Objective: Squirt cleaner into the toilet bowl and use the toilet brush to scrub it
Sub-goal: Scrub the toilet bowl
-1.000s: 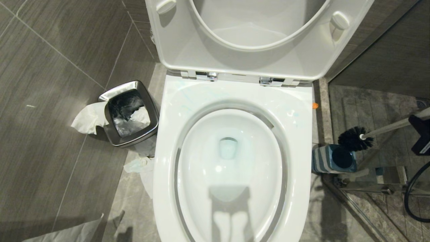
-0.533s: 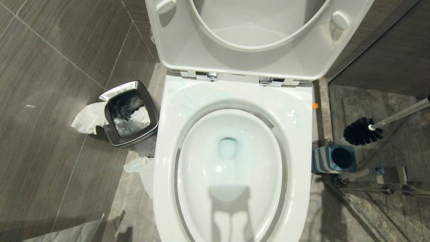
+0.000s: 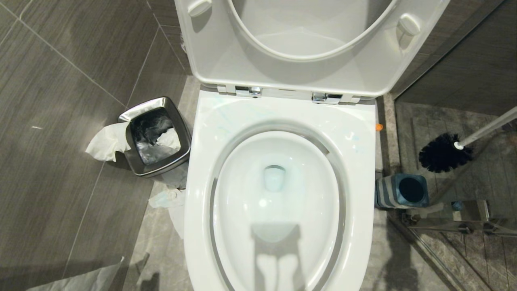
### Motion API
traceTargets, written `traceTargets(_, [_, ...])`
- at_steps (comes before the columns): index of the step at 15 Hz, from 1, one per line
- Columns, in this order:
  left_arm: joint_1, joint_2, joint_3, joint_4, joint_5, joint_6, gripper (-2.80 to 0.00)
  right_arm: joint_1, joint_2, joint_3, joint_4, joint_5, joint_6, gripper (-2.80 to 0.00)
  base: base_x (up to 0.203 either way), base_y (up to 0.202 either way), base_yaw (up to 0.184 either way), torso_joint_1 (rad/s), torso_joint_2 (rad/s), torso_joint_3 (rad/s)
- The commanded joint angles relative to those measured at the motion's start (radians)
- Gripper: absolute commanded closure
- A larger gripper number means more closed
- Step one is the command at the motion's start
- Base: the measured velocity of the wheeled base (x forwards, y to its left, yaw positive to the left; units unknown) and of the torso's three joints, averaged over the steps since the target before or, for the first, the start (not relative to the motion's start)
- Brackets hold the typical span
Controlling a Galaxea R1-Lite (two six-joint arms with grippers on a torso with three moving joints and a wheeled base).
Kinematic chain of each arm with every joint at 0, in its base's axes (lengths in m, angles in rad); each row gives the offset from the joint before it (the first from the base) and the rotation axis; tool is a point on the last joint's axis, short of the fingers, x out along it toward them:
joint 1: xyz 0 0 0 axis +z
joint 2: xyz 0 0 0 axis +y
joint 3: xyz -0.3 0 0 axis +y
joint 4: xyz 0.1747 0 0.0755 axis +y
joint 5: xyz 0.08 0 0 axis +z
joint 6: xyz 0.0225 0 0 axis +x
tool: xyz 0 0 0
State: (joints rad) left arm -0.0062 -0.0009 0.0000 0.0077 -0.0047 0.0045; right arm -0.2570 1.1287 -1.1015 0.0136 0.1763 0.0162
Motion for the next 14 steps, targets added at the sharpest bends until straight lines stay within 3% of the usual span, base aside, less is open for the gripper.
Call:
traceTargets(1, [0.0,0.001,0.003,0.0,0.0,0.0,0.0,0.008,-0.009,-0.114,0.187,0.029,0.0,0.0,0.0,0.0,0.0,0.0,0.0,0.0])
traceTargets(3, [0.0,0.001,0.003,0.0,0.0,0.0,0.0,0.035,-0.014,-0.226,0.323,0.076,-0.001,0.0,0.0,0.0,0.0,0.0,0.0,0.0])
traceTargets(9, [0.0,0.001,0.002,0.0,0.0,0.0,0.0,0.122,-0.026,-0.292,0.358,0.094,-0.008,0.0,0.0,0.0,0.0,0.0,0.0,0.0])
traceTargets(14, [0.0,0.001,0.003,0.0,0.0,0.0,0.0,0.165,-0.031,-0.488,0.55,0.095,-0.013,0.0,0.0,0.0,0.0,0.0,0.0,0.0])
